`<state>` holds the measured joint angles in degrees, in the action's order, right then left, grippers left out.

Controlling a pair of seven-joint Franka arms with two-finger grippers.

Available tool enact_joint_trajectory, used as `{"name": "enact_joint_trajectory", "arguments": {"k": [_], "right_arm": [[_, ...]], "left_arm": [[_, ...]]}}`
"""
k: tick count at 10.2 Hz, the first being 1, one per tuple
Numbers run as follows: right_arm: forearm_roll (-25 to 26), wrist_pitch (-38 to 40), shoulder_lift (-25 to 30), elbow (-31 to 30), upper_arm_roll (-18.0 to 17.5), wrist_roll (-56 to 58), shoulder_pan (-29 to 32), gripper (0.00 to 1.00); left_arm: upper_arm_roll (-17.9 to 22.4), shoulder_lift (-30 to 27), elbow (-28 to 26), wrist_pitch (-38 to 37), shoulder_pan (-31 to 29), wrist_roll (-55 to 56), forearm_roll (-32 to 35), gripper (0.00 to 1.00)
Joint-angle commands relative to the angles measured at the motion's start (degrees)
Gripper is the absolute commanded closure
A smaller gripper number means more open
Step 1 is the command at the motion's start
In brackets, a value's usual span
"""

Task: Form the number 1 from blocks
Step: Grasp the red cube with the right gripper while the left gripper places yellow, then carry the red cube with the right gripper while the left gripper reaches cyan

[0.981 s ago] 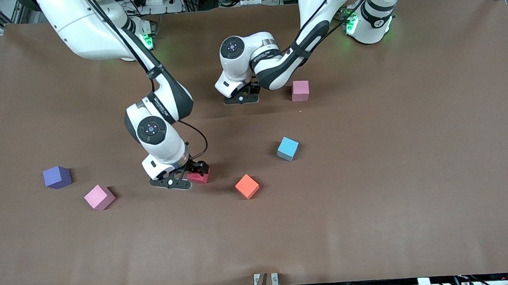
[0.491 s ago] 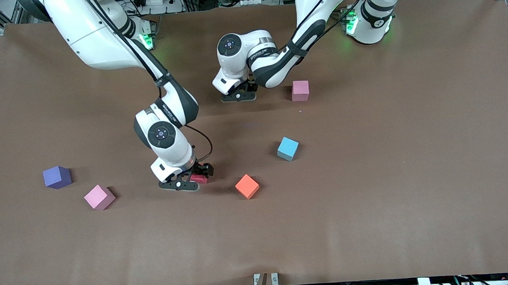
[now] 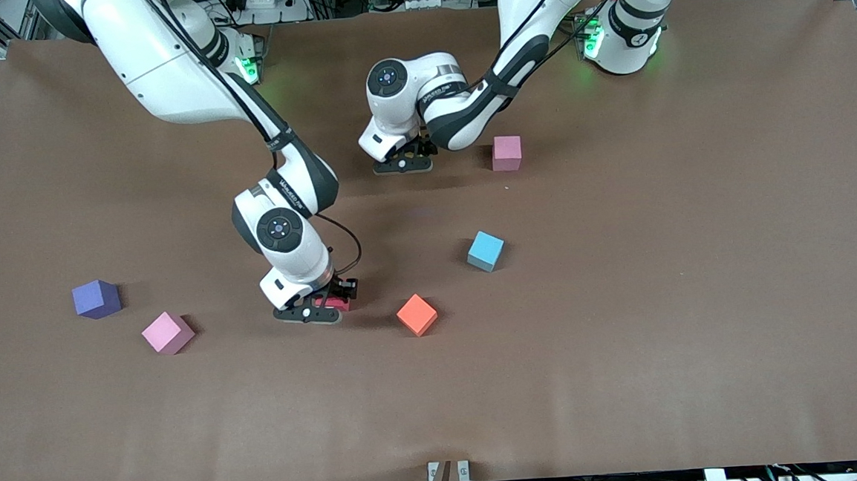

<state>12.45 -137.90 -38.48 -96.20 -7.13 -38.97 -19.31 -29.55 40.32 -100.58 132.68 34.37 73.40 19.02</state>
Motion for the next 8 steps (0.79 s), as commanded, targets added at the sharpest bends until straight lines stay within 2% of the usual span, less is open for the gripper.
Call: {"name": "enact_joint_trajectory", "arguments": {"k": [1, 3, 5, 8], "right_arm": [[0.04, 8.57, 6.46, -0.48, 0.28, 4.24, 0.94, 1.0], [-4.16, 11.51, 10.25, -2.84, -0.68, 4.43, 0.68, 1.0], [-4.98, 12.47, 10.97, -3.99, -4.54, 0.5, -0.37, 1.0], [-2.97, 12.3, 11.24, -6.1, -12.27, -9.06, -2.83, 1.0]], "left_arm": [[0.54, -5.58, -0.14, -3.3, -6.13, 1.39, 1.98, 0.0], [0.54, -8.84, -0.14, -4.01, -13.5, 1.22, 4.25, 0.0], [0.37, -11.92, 2.3, -5.15, -21.42, -0.18, 5.58, 0.0], [0.46, -11.67, 6.18, -9.2, -28.11, -5.19, 5.5, 0.0]]}}
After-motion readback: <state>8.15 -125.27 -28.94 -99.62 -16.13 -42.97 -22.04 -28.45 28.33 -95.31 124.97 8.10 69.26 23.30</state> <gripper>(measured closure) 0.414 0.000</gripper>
